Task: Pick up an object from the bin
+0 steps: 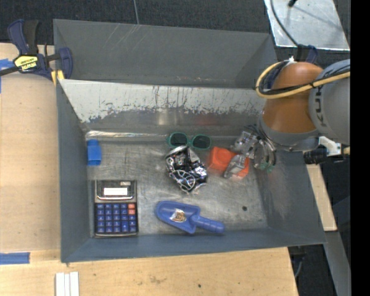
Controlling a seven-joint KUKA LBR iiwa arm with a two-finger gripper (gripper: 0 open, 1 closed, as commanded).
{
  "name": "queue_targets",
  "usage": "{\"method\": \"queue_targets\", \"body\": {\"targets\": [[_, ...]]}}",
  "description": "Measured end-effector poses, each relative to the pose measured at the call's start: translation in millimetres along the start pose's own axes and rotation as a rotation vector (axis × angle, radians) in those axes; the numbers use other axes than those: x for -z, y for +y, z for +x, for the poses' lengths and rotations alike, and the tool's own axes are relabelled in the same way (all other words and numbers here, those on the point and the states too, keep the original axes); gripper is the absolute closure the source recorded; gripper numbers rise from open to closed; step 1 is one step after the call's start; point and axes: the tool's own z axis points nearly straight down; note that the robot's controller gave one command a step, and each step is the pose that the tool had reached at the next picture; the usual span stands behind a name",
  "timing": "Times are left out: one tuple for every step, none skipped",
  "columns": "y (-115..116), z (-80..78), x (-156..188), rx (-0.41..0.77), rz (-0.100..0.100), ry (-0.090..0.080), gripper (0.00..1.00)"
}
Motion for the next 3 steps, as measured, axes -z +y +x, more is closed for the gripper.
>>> {"method": "queue_targets", "body": {"targets": [[4.7, 7.3, 102.8, -0.001, 0.000, 0.003, 1.00], [4.7, 7.3, 102.8, -0.001, 0.000, 0.003, 1.00], [9.8, 11.4, 120.3, 0.078, 0.002, 0.008, 1.00]]}}
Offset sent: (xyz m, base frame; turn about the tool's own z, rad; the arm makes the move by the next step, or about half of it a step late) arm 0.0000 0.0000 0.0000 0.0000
